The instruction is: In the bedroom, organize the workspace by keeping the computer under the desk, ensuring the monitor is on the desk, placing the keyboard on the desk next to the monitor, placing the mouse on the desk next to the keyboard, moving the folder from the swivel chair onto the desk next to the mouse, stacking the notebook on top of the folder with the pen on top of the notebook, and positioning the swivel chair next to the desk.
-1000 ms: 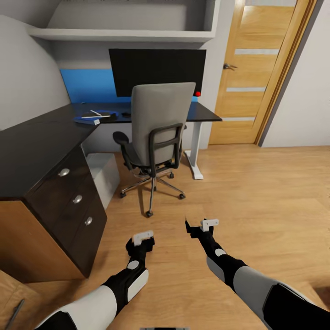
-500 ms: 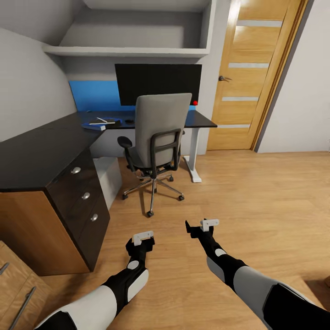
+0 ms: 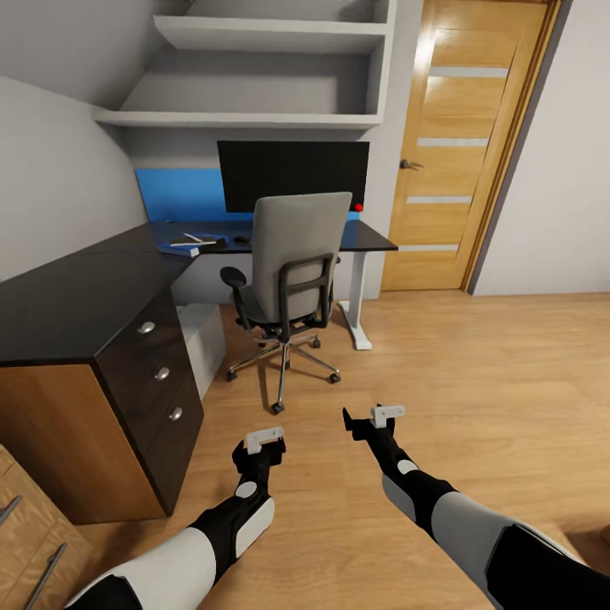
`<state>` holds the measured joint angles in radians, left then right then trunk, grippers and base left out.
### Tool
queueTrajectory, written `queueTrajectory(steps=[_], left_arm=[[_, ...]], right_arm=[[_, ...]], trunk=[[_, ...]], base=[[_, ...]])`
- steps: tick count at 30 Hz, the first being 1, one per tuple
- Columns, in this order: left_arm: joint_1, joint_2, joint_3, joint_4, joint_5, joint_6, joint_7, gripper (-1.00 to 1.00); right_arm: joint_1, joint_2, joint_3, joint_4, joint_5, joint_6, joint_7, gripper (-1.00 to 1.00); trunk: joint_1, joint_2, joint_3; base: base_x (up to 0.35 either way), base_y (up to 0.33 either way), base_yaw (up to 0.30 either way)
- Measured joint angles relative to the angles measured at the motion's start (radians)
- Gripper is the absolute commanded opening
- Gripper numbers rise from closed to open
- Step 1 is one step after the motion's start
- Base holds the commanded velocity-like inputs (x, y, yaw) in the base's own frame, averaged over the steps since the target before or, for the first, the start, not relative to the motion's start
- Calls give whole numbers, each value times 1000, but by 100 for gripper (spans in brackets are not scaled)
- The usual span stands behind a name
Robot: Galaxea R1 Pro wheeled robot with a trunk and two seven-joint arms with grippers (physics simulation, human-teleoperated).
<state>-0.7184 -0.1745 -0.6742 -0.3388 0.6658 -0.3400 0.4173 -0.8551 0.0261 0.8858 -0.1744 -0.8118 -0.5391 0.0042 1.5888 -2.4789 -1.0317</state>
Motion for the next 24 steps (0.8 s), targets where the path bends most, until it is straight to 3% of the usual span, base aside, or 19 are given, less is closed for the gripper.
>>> queueTrajectory(steps=[24], left_arm=[[-1,0,2,0,2,2,0,100]], right_arm=[[0,0,0,14,0,0,0,100]], trunk=[[-92,168,75]], base=[[0,0,0]])
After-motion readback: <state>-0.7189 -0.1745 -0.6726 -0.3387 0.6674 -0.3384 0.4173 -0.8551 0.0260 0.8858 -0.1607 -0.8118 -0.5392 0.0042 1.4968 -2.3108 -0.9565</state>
